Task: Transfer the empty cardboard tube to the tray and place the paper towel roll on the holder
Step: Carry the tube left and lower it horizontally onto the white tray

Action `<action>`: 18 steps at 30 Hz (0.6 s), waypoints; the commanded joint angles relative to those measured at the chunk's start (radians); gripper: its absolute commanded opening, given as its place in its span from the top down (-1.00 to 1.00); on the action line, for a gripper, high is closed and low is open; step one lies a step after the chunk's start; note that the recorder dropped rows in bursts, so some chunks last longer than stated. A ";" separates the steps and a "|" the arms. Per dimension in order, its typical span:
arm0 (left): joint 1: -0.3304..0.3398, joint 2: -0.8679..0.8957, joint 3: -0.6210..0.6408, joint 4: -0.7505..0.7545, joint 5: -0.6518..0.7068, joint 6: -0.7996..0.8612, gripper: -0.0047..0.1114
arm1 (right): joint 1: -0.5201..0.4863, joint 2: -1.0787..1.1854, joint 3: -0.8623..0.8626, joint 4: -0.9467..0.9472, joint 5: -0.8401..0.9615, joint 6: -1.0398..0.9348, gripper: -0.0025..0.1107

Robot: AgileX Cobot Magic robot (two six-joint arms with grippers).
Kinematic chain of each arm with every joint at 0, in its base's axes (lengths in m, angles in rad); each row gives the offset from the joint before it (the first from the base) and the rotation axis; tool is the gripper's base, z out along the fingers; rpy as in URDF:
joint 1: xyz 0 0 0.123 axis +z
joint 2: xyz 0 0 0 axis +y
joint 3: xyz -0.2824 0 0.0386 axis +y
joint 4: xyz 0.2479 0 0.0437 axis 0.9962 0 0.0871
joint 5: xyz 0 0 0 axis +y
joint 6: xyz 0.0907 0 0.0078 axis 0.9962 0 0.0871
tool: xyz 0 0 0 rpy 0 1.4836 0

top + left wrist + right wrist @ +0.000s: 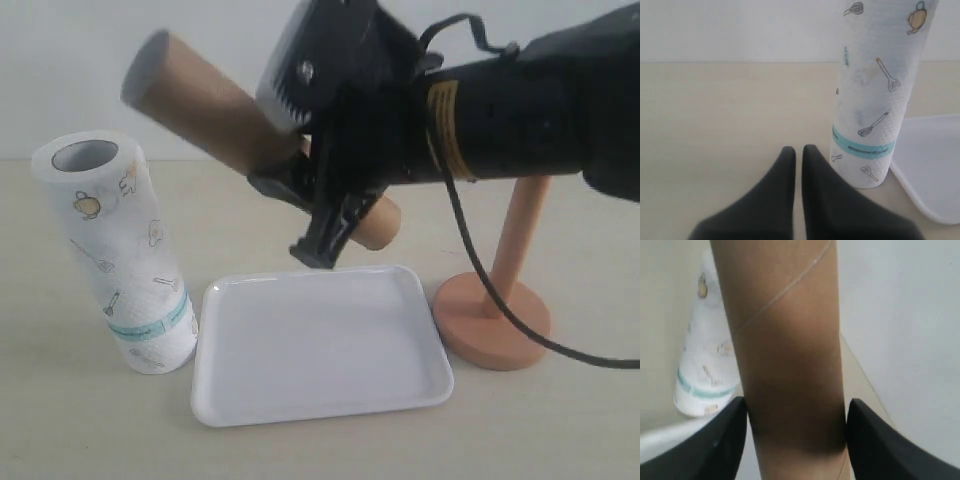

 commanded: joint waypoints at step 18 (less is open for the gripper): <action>0.005 -0.003 0.003 -0.009 -0.003 0.001 0.85 | 0.025 0.195 0.143 0.002 0.137 -0.183 0.96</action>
